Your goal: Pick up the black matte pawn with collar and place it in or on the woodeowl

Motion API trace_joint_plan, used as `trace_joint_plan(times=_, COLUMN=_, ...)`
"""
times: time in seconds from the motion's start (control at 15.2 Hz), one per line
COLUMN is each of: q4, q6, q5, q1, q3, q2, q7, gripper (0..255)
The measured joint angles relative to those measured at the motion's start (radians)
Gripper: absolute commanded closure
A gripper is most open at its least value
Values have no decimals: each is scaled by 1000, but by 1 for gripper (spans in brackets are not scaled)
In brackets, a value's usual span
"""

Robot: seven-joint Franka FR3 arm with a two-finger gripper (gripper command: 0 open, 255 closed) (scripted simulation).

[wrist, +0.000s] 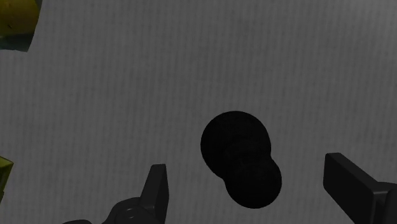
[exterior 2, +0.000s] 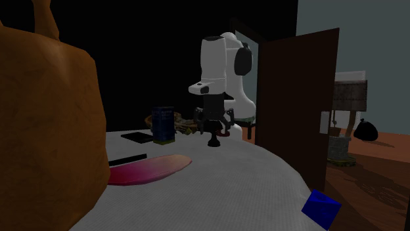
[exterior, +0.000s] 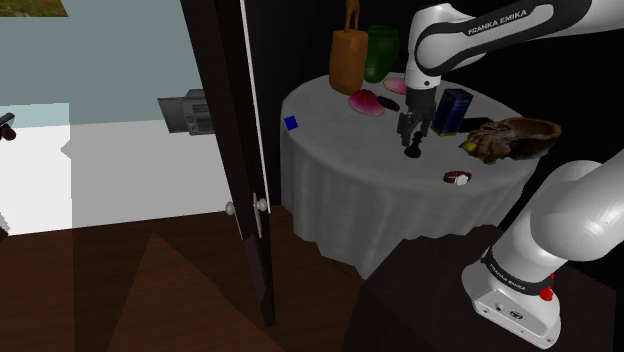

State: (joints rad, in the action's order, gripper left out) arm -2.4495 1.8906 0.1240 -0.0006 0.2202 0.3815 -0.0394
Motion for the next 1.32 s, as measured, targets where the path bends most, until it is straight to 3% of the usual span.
trace_joint_plan(times=0.66, q4=1, q6=0, q5=0, q1=0, q3=0, q2=1, q7=0, gripper=255)
trace_joint_plan(times=1.32, q4=88, q6=-126, q5=-3, q1=1, q3=-10, q2=38, q7=-2, gripper=255)
